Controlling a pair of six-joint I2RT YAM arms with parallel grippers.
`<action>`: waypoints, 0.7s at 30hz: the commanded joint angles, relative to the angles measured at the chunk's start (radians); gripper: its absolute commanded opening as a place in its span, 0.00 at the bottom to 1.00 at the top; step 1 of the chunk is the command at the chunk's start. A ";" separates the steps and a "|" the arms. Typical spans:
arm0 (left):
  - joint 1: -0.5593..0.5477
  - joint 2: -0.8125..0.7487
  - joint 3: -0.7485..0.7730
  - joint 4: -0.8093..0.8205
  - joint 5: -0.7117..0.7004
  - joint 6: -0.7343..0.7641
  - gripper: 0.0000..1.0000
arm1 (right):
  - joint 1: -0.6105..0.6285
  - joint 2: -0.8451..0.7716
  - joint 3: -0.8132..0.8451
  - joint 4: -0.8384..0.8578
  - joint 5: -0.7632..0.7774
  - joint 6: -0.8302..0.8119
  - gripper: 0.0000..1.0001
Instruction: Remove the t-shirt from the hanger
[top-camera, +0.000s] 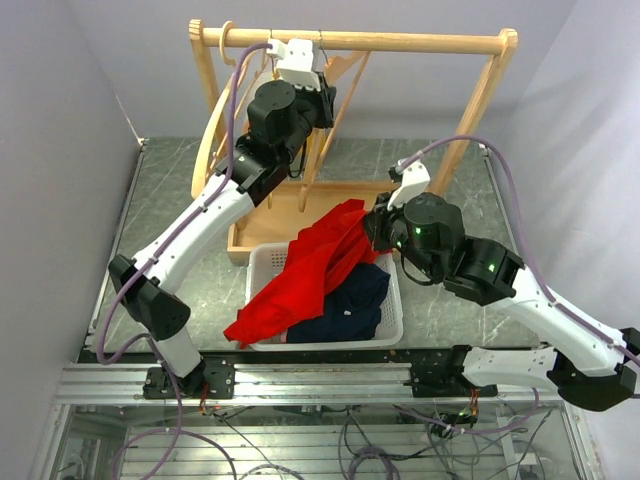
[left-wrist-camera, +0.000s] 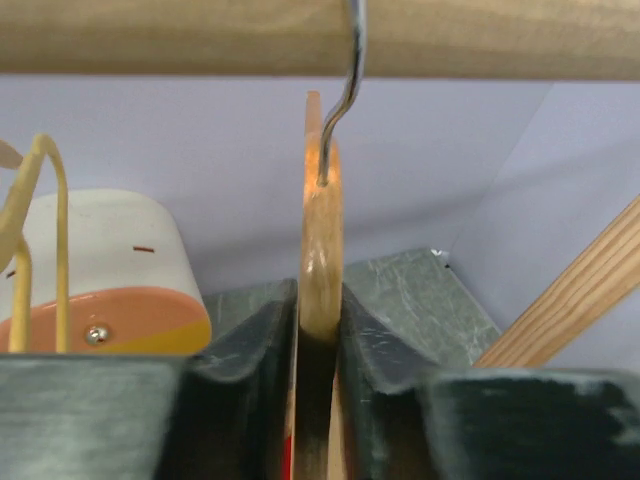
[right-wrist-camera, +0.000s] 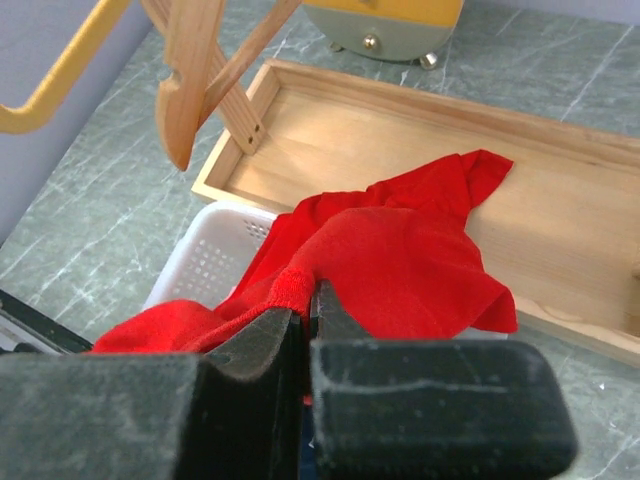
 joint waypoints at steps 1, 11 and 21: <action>0.019 -0.086 -0.081 0.115 0.002 -0.047 0.39 | 0.006 -0.003 0.099 -0.009 0.057 -0.021 0.00; 0.018 -0.316 -0.209 0.139 0.128 -0.126 1.00 | 0.006 0.098 0.442 0.082 0.032 -0.215 0.00; 0.016 -0.497 -0.277 0.084 0.289 -0.187 1.00 | 0.007 0.384 1.038 0.096 -0.236 -0.309 0.00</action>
